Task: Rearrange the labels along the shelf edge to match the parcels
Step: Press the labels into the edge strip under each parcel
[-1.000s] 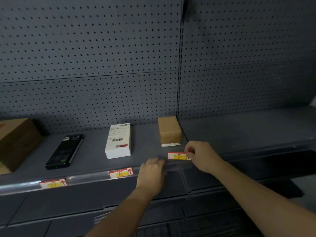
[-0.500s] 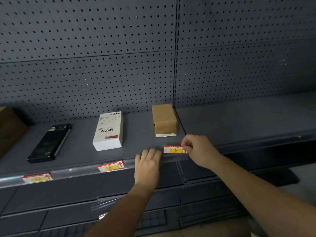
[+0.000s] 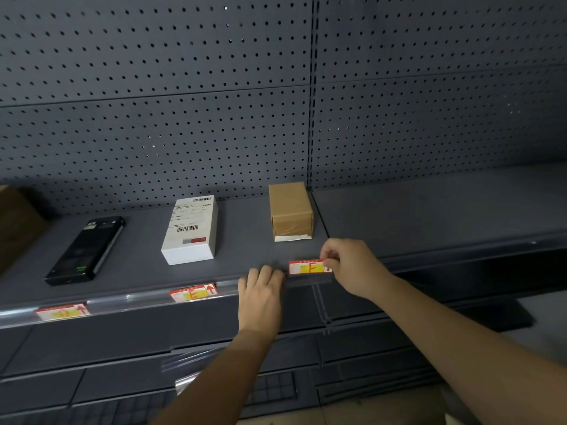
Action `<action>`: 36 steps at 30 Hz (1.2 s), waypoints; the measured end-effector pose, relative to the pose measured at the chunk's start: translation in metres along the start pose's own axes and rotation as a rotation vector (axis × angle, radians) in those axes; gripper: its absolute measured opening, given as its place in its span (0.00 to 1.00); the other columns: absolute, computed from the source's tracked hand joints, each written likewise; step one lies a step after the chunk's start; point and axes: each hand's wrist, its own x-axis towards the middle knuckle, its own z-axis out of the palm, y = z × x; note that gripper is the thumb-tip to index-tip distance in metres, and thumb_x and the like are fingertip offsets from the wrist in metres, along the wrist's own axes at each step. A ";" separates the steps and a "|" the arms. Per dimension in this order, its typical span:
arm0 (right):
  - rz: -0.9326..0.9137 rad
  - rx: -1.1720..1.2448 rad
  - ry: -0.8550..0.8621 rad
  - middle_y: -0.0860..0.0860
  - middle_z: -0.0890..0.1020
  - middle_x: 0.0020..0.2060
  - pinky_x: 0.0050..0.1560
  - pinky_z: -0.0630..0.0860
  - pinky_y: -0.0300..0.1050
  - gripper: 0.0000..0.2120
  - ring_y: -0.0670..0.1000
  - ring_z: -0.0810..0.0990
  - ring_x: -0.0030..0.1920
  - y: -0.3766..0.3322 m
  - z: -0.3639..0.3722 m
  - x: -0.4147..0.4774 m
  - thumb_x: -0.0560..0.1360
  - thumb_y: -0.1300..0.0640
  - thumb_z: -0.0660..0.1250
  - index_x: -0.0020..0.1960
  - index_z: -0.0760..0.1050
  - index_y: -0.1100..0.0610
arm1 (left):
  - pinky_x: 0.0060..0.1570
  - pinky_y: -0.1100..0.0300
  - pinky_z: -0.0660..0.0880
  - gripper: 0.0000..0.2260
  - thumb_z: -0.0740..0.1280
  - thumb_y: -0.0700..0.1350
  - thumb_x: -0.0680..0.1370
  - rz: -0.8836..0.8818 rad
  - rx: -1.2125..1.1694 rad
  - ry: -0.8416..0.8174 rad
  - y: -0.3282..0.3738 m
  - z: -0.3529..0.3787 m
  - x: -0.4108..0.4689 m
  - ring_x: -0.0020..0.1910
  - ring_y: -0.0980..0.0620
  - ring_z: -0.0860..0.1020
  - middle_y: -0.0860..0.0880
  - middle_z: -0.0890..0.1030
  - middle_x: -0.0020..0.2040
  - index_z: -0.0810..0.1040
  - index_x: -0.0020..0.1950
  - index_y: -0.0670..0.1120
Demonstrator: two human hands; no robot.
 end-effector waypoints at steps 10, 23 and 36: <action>-0.170 -0.222 -0.015 0.51 0.76 0.48 0.44 0.76 0.50 0.07 0.52 0.76 0.46 -0.007 0.017 -0.002 0.79 0.62 0.63 0.49 0.79 0.55 | 0.48 0.54 0.67 0.11 0.73 0.38 0.70 -0.021 -0.053 -0.097 -0.001 -0.013 -0.002 0.48 0.47 0.73 0.49 0.78 0.48 0.78 0.48 0.50; -0.095 -0.067 0.110 0.45 0.76 0.50 0.49 0.77 0.41 0.06 0.46 0.77 0.48 0.013 0.011 -0.025 0.78 0.54 0.69 0.54 0.80 0.52 | 0.58 0.55 0.65 0.07 0.64 0.49 0.80 -0.058 -0.109 -0.068 0.006 -0.031 0.001 0.55 0.51 0.71 0.51 0.76 0.55 0.77 0.57 0.53; -0.232 -0.254 0.076 0.48 0.75 0.55 0.60 0.70 0.50 0.05 0.50 0.72 0.57 0.007 0.017 -0.011 0.79 0.56 0.65 0.52 0.79 0.53 | 0.57 0.49 0.63 0.08 0.65 0.46 0.79 -0.031 0.057 -0.119 0.015 -0.024 0.014 0.57 0.48 0.68 0.50 0.72 0.57 0.78 0.57 0.53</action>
